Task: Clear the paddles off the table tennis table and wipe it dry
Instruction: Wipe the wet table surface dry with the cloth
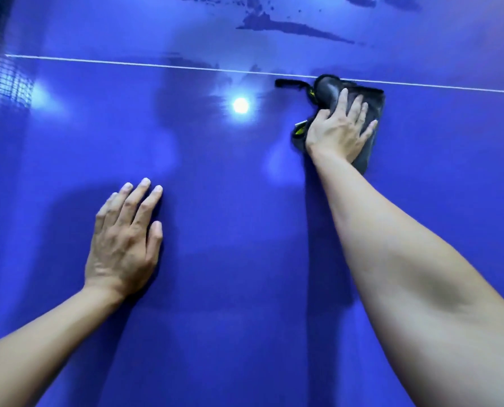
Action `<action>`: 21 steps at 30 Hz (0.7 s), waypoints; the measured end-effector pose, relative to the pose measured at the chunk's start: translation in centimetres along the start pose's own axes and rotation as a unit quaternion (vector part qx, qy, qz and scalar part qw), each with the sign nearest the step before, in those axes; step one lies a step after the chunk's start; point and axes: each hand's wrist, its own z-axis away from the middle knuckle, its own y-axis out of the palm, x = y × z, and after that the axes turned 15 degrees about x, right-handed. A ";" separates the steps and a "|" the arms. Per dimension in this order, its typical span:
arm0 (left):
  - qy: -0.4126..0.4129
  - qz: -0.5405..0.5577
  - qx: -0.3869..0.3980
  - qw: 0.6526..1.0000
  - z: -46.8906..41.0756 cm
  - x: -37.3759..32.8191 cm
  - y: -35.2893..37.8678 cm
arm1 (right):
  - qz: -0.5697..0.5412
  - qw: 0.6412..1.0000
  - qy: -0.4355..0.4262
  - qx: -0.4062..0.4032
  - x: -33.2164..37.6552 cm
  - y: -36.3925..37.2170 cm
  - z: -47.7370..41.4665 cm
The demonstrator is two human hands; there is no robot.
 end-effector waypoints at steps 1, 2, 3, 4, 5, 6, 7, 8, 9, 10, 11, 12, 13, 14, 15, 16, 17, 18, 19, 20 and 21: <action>0.000 0.000 0.002 1.000 0.0 0.0 0.0 | -0.005 1.000 0.017 -0.013 1.4 0.5 0.5; 0.000 0.000 0.001 1.000 0.0 0.1 0.0 | -0.005 1.000 0.015 -0.015 3.4 1.2 1.3; -0.002 -0.002 0.001 1.000 0.0 0.2 0.0 | 0.004 1.000 -0.007 -0.008 5.6 1.8 2.4; -0.002 -0.002 0.000 1.000 0.1 0.2 0.1 | 0.021 0.999 -0.048 0.004 7.7 2.6 3.7; -0.002 -0.001 -0.001 1.000 0.1 0.2 0.1 | 0.040 0.994 -0.103 0.023 10.0 3.4 5.2; -0.001 0.000 -0.001 1.000 0.0 0.1 0.2 | 0.060 0.983 -0.167 0.043 12.2 4.4 7.0; -0.001 0.000 -0.002 1.000 0.1 0.1 0.2 | 0.080 0.967 -0.233 0.061 14.3 5.5 9.2; 0.000 0.000 -0.002 1.000 0.1 0.1 0.2 | 0.097 0.949 -0.291 0.078 16.1 6.6 11.5; -0.001 0.001 -0.003 1.000 0.1 0.0 0.2 | 0.112 0.930 -0.337 0.097 17.3 7.4 13.5; -0.003 -0.001 -0.003 1.000 0.2 0.1 0.1 | 0.123 0.913 -0.370 0.116 18.0 7.8 14.9; -0.003 -0.003 -0.002 1.000 0.2 0.1 0.1 | 0.133 0.901 -0.392 0.131 17.9 8.0 15.3; 0.001 -0.006 0.001 1.000 0.1 0.0 0.1 | 0.143 0.891 -0.408 0.140 17.3 7.8 14.8; 0.004 -0.009 0.006 1.000 0.0 -0.1 0.1 | 0.150 0.883 -0.422 0.141 16.3 7.3 13.7; 0.003 -0.014 0.009 1.000 -0.1 0.0 0.0 | 0.147 0.880 -0.430 0.138 14.9 6.7 12.2; 0.000 -0.018 0.013 1.000 0.0 0.1 0.0 | 0.134 0.887 -0.422 0.133 13.0 5.7 10.5; -0.004 -0.017 0.015 1.000 0.1 0.1 0.1 | 0.116 0.904 -0.393 0.123 10.6 4.6 8.4; -0.008 -0.015 0.014 1.000 0.1 0.0 0.1 | 0.103 0.925 -0.350 0.104 7.8 3.2 5.9; -0.009 -0.013 0.014 1.000 0.0 0.0 0.0 | 0.096 0.946 -0.299 0.084 4.7 1.6 3.2; -0.009 -0.013 0.014 1.000 -0.1 0.0 0.0 | 0.092 0.961 -0.251 0.065 1.4 -0.1 0.6; -0.009 -0.012 0.015 1.000 -0.2 0.0 0.0 | 0.087 0.974 -0.203 0.053 -1.7 -1.7 -1.8; -0.012 -0.011 0.016 1.000 -0.1 -0.1 -0.1 | 0.071 0.985 -0.154 0.043 -4.1 -3.1 -3.5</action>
